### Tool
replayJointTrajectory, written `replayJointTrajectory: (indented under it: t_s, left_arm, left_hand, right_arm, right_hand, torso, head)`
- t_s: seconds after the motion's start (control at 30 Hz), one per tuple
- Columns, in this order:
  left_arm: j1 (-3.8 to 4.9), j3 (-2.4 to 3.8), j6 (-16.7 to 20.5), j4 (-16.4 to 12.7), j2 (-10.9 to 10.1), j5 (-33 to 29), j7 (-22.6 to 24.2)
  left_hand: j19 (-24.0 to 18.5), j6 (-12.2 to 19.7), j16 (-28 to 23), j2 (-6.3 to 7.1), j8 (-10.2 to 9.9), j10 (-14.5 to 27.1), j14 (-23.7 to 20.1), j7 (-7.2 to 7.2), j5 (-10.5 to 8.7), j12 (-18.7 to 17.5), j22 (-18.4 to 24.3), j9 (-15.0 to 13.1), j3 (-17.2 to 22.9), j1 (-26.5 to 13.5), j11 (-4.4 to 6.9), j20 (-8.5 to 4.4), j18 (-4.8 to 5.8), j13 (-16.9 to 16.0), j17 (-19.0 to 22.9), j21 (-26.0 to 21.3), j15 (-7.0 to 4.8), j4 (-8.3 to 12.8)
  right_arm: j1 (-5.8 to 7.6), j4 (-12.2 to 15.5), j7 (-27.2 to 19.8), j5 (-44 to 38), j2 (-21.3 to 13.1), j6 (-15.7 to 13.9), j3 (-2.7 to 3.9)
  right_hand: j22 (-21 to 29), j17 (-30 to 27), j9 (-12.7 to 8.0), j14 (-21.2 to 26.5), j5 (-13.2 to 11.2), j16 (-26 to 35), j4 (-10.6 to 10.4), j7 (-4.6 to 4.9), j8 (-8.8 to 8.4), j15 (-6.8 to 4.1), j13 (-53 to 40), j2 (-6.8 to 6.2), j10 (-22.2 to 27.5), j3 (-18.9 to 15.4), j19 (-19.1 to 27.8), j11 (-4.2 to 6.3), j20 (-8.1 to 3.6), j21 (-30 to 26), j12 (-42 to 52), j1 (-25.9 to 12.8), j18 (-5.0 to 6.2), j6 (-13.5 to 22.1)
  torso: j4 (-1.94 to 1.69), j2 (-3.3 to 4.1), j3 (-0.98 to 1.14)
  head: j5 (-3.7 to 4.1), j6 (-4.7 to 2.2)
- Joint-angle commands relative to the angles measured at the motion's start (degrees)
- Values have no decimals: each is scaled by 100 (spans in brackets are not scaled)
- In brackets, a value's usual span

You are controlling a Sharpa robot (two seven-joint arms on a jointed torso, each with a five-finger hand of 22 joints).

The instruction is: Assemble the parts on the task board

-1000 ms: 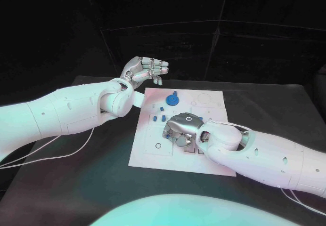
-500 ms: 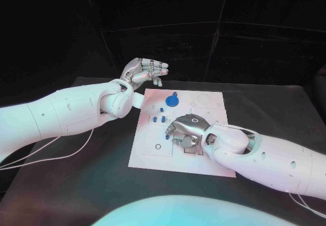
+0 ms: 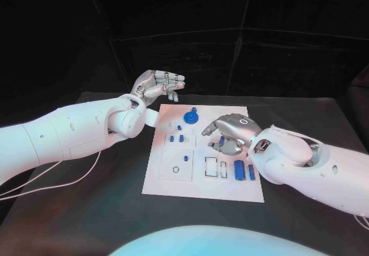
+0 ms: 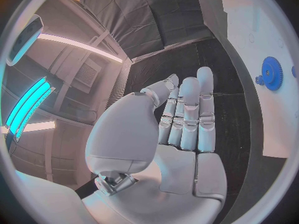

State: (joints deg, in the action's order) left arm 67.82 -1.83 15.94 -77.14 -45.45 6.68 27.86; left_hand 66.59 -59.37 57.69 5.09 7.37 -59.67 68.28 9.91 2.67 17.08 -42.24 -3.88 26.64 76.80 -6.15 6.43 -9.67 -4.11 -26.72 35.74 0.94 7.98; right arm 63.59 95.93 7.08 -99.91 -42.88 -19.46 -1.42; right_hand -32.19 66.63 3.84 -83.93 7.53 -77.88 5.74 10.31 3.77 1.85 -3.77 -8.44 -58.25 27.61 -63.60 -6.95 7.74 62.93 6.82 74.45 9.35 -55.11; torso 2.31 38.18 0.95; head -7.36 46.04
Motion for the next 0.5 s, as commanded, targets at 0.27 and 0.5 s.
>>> replayJointTrajectory:
  t_s: [0.27, 0.5]
  left_arm:
    - [10, 4, -72, -2, 11, -17, 19]
    - [10, 3, -67, -10, 2, -17, 25]
  left_hand:
    - [-39, 36, -25, -9, 24, 34, -44, 16, 27, 34, -8, -3, -40, -23, -2, -1, -71, 6, 8, -30, 6, 6]
    - [-39, 36, -25, -9, 24, 34, -44, 16, 27, 34, -8, -3, -40, -23, -2, -1, -71, 6, 8, -30, 6, 6]
  right_arm:
    - [206, -90, 440, 72, -295, 669, 67]
    - [223, -181, 443, 57, -273, 1074, 70]
  right_hand:
    - [66, -56, 6, -151, -21, 24, -155, -138, 2, -77, -8, -79, 131, -625, -78, 83, -79, -95, 210, 93, 58, 35]
    - [85, -70, 9, -151, -12, 30, -179, -157, 9, -89, -11, -52, 88, -711, -88, 99, -89, -114, 280, 139, 59, 7]
  torso:
    - [-19, 3, 3]
    - [-26, 8, 1]
  head:
    - [90, -61]
    - [76, -70]
